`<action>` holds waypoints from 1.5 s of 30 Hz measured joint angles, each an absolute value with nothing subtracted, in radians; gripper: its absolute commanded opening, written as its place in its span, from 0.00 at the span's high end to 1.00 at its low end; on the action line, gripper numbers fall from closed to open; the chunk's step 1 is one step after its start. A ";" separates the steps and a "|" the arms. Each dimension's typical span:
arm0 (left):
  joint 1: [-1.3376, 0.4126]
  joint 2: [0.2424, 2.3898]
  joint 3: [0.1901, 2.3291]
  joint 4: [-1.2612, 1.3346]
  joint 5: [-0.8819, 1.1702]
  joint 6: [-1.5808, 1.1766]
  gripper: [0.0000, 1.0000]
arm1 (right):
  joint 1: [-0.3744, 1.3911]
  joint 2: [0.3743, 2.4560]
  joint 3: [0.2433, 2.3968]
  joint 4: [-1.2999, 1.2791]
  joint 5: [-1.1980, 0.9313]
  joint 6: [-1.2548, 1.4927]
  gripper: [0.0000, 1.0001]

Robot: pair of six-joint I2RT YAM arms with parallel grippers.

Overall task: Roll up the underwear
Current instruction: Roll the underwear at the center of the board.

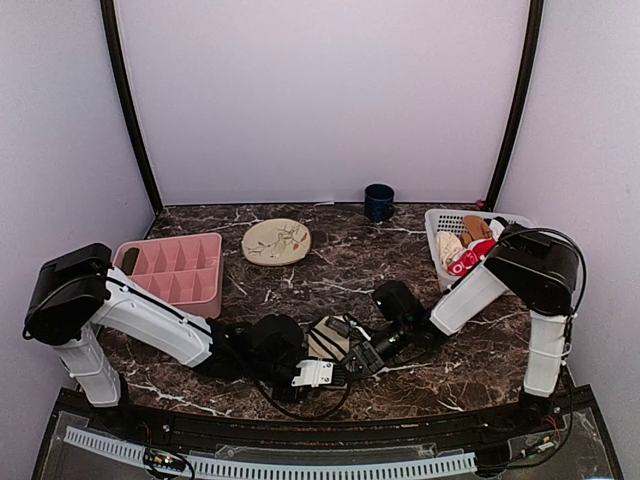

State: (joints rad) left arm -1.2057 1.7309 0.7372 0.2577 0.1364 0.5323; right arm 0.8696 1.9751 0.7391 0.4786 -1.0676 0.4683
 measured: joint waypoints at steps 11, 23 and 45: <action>-1.100 1.814 0.873 0.081 0.479 0.254 0.96 | 0.861 1.530 0.644 0.235 -0.683 0.186 0.47; -0.970 1.953 0.965 0.006 0.858 0.092 0.96 | 0.872 0.932 0.522 0.072 -0.144 0.155 0.00; -0.870 2.128 1.121 -0.193 1.196 0.081 0.97 | 1.207 1.287 0.492 0.107 -0.048 -0.116 0.41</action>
State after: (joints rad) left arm -0.8696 2.1284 1.1213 -0.1928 1.1957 0.0814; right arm 1.2072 1.2869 0.4923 0.1074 -0.0483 -0.1162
